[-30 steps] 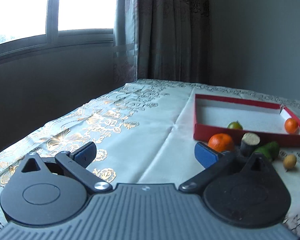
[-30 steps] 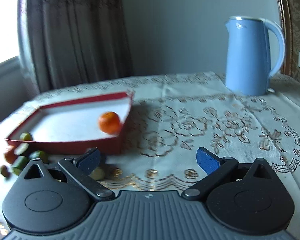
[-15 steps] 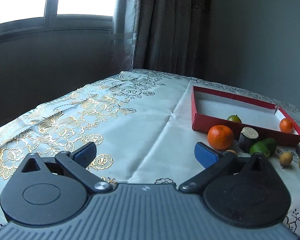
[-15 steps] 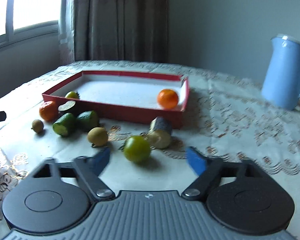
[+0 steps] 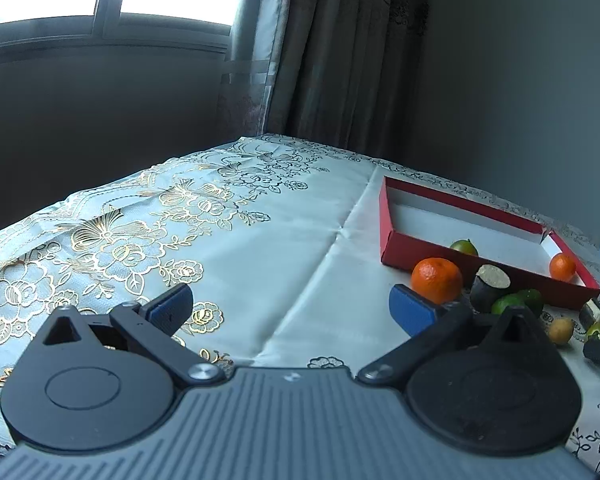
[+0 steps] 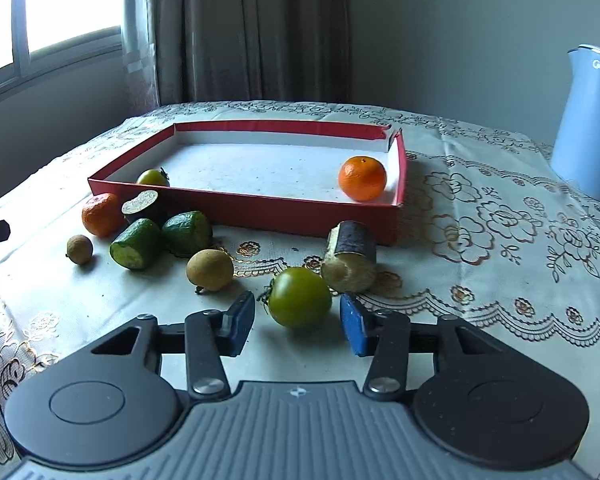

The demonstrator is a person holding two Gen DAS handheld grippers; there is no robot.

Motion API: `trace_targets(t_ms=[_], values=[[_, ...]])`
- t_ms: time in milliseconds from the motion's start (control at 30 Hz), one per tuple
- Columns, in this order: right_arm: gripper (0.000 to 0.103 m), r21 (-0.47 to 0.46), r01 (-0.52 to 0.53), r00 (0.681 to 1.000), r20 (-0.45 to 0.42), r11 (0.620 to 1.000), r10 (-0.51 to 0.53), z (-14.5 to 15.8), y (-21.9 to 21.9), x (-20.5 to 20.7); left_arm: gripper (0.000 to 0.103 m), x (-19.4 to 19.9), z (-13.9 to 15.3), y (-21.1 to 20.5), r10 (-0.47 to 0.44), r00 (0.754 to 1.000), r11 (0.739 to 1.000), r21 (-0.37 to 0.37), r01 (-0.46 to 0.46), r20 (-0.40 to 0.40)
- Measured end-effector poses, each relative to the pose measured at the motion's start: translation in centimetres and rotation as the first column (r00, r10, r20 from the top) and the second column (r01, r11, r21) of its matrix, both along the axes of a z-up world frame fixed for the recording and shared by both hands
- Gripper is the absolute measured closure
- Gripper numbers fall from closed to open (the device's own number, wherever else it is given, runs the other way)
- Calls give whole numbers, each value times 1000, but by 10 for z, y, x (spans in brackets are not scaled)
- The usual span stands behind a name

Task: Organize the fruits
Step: 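Close the right gripper on the green tomato and lift it, then lower the green tomato into the red box and open the right gripper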

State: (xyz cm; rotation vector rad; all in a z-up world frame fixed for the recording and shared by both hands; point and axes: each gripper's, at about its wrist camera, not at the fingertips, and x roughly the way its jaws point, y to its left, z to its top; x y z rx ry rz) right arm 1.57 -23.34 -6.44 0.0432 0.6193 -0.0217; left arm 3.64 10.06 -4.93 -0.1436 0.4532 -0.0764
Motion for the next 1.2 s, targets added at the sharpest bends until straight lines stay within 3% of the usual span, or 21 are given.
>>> trace_targets(t_ms=[300, 533, 700, 867, 1200], values=[[66, 24, -5, 1000, 6, 1000, 5, 0, -1, 2, 0, 3, -1, 1, 0, 1000, 1000, -12, 0, -16], [67, 10, -24, 993, 112, 1000, 22, 25, 5, -9, 0, 6, -1, -5, 17, 999, 1000, 23, -16, -40], [67, -38, -9, 985, 172, 999, 15, 50, 4, 14, 0, 8, -2, -9, 42, 997, 997, 65, -38, -65], [67, -12, 25, 990, 139, 1000, -23, 54, -9, 57, 0, 7, -3, -12, 52, 996, 994, 98, -45, -67], [67, -27, 53, 998, 31, 998, -52, 24, -17, 106, 0, 7, -2, -15, 55, 996, 991, 121, -47, -63]])
